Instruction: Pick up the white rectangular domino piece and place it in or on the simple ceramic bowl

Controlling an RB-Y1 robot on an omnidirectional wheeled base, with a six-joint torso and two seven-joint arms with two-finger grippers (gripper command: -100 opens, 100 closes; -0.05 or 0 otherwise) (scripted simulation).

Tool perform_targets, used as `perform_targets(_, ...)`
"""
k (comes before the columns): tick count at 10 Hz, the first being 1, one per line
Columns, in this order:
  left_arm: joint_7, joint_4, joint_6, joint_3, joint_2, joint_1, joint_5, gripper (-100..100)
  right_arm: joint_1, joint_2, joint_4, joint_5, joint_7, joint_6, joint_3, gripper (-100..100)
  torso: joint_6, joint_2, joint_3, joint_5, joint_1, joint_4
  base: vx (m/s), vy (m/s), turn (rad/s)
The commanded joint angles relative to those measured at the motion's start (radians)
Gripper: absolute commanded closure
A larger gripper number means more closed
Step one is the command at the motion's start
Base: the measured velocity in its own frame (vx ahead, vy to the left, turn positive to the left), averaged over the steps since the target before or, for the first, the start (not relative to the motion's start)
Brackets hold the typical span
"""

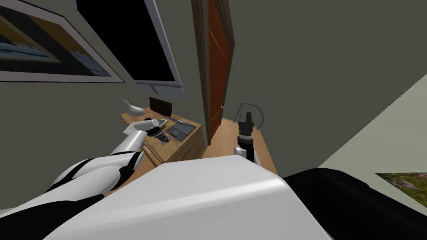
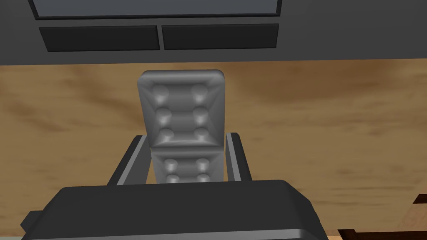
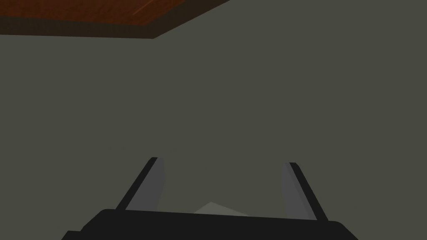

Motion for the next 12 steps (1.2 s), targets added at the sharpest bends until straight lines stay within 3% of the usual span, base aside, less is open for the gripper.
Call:
perform_targets(1,0.0,0.0,0.0,0.0,0.0,0.0,0.0,100,0.0,0.0,0.0,0.0,0.0,0.0,0.0,0,0.0,0.0,0.0,0.0,0.0,0.0,0.0,0.0,0.0)
perform_targets(2,0.0,0.0,0.0,0.0,0.0,0.0,0.0,0,0.0,0.0,0.0,0.0,0.0,0.0,0.0,0,0.0,0.0,0.0,0.0,0.0,0.0,0.0,0.0,0.0)
perform_targets(3,0.011,-0.019,0.032,0.0,0.014,-0.011,0.01,100,0.0,0.0,0.0,0.0,0.0,0.0,0.0,0,0.0,0.0,0.0,0.0,0.0,0.0,-0.001,0.006,-0.024)
perform_targets(5,0.009,-0.021,0.031,0.001,0.017,-0.008,0.012,100,0.0,0.0,0.0,0.0,0.0,0.0,0.0,0,0.0,0.0,0.0,-0.001,0.0,0.001,-0.001,0.005,-0.011)
perform_targets(6,0.011,-0.023,0.035,0.002,0.018,-0.009,0.012,0,0.0,0.0,0.0,0.0,0.0,0.0,0.0,0,0.0,0.0,0.0,0.0,0.0,0.0,0.0,0.0,0.0)
perform_targets(7,0.046,-0.026,0.026,-0.014,0.029,-0.047,0.023,100,0.0,0.0,0.0,0.0,0.0,0.0,0.0,0,0.0,0.0,0.0,0.0,0.0,0.0,-0.122,0.093,-0.155)
perform_targets(8,0.046,-0.026,0.026,-0.014,0.029,-0.047,0.023,100,0.0,0.0,0.0,0.0,0.0,0.0,0.0,0,0.002,0.005,0.003,0.0,0.005,0.002,-0.164,0.085,-0.129)
perform_targets(12,0.132,-0.022,0.01,-0.06,0.052,-0.116,0.055,100,0.0,0.0,0.0,0.0,0.0,0.0,0.0,0,0.001,0.014,0.009,0.0,0.006,0.004,-0.183,0.105,-0.154)
